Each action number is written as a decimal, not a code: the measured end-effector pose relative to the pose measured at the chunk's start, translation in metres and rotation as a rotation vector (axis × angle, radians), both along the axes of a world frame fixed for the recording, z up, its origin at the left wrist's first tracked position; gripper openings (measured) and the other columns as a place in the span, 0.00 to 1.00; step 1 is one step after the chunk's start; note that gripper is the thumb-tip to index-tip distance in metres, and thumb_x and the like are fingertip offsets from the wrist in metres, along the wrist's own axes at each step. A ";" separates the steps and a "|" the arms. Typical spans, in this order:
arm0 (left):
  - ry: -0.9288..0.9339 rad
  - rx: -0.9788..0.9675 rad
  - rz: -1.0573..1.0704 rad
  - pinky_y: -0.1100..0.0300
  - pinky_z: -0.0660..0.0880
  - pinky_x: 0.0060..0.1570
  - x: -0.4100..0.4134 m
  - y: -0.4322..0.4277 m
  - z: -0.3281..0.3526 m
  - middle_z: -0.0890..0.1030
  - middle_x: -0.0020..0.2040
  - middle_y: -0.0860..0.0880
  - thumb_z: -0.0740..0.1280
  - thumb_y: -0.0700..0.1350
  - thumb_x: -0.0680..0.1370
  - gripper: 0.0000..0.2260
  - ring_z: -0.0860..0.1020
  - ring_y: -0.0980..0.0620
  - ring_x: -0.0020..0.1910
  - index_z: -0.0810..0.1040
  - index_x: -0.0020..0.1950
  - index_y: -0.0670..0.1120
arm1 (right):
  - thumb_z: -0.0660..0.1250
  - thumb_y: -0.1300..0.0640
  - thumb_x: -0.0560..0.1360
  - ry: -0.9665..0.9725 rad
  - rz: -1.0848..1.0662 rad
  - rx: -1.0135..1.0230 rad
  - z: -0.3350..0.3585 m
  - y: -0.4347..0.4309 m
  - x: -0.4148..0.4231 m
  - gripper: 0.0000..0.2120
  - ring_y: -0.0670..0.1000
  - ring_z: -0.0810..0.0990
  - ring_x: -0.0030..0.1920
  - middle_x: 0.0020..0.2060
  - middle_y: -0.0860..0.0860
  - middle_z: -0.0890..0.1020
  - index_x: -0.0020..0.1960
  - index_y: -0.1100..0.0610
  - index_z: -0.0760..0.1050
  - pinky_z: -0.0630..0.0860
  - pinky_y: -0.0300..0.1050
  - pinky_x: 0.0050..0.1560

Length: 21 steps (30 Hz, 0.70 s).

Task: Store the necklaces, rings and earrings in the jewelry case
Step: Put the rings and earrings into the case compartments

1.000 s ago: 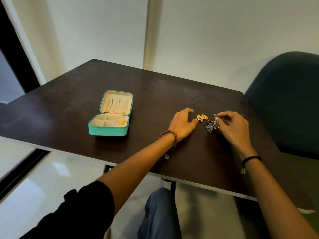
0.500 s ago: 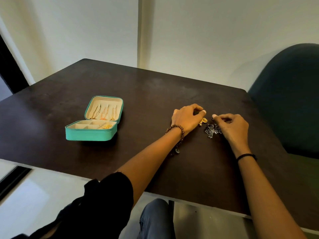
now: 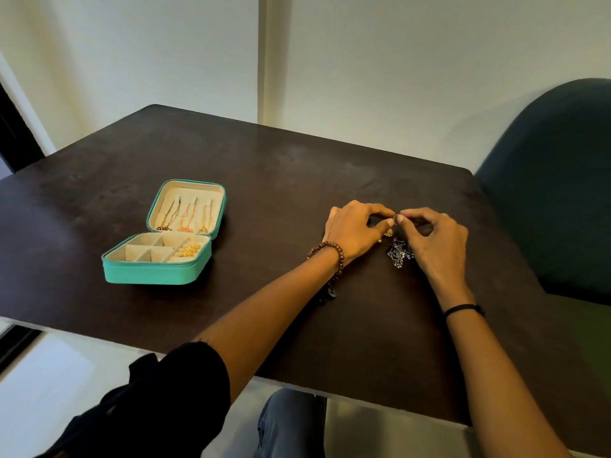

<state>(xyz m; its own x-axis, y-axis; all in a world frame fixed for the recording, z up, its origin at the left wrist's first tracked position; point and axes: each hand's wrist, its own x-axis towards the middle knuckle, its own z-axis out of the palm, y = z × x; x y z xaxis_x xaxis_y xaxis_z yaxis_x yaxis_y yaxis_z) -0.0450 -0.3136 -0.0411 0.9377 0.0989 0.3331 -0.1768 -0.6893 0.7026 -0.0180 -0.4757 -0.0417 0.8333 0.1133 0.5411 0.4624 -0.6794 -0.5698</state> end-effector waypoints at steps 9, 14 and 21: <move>-0.022 -0.169 0.052 0.44 0.75 0.59 0.005 0.002 -0.006 0.84 0.50 0.57 0.70 0.55 0.77 0.07 0.78 0.55 0.57 0.83 0.53 0.59 | 0.74 0.52 0.76 -0.034 0.159 0.077 0.002 0.005 -0.006 0.06 0.44 0.80 0.45 0.44 0.40 0.83 0.53 0.50 0.85 0.74 0.29 0.44; -0.012 -0.191 0.045 0.46 0.76 0.58 0.008 0.003 -0.010 0.84 0.47 0.58 0.71 0.53 0.76 0.04 0.79 0.58 0.53 0.82 0.51 0.58 | 0.74 0.55 0.76 -0.031 0.210 0.087 0.000 0.006 -0.006 0.06 0.44 0.81 0.47 0.48 0.45 0.85 0.53 0.52 0.85 0.77 0.36 0.47; -0.029 -0.243 0.016 0.54 0.79 0.51 0.004 0.004 -0.007 0.84 0.43 0.58 0.73 0.51 0.75 0.04 0.80 0.62 0.47 0.84 0.50 0.55 | 0.75 0.54 0.76 -0.024 0.219 0.103 0.003 0.006 -0.012 0.08 0.44 0.83 0.47 0.48 0.45 0.85 0.54 0.53 0.85 0.80 0.39 0.49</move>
